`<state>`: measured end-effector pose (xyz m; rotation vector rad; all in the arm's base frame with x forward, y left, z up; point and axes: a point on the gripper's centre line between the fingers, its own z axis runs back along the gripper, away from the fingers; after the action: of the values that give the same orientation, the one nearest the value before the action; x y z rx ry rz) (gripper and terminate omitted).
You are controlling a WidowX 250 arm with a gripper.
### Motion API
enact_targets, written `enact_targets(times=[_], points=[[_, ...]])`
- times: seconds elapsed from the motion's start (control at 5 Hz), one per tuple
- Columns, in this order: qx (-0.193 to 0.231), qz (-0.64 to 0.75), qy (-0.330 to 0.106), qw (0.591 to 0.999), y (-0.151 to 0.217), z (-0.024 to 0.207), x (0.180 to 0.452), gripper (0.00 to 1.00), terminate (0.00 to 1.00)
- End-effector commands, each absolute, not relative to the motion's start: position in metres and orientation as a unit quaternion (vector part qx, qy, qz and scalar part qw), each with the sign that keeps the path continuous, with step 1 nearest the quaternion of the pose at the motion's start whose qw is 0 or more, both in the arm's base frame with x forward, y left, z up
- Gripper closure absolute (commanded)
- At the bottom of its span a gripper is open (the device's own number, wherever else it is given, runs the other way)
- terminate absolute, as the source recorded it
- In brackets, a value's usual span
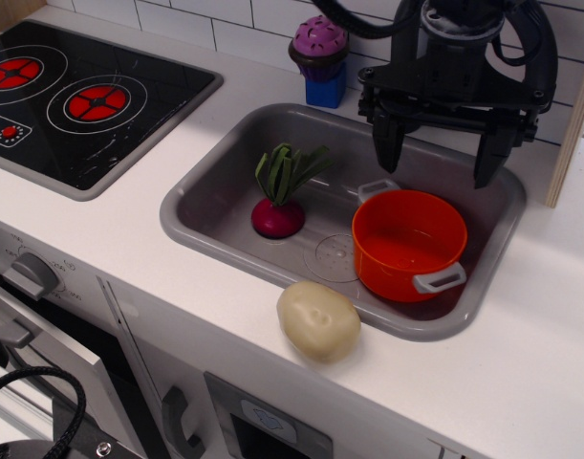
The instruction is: Put beet in pot sink
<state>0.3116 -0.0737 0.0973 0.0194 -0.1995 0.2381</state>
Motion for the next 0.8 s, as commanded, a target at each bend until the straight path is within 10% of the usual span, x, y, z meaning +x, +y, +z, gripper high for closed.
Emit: enact_targets(times=[0.0, 0.6], points=[[0.01, 0.119, -0.099, 0.988, -0.074, 0.097, 0.312, 0.0, 0.0], [0.065, 0.143, -0.134, 0.979, 0.002, 0.09, 0.319, 0.0, 0.0]])
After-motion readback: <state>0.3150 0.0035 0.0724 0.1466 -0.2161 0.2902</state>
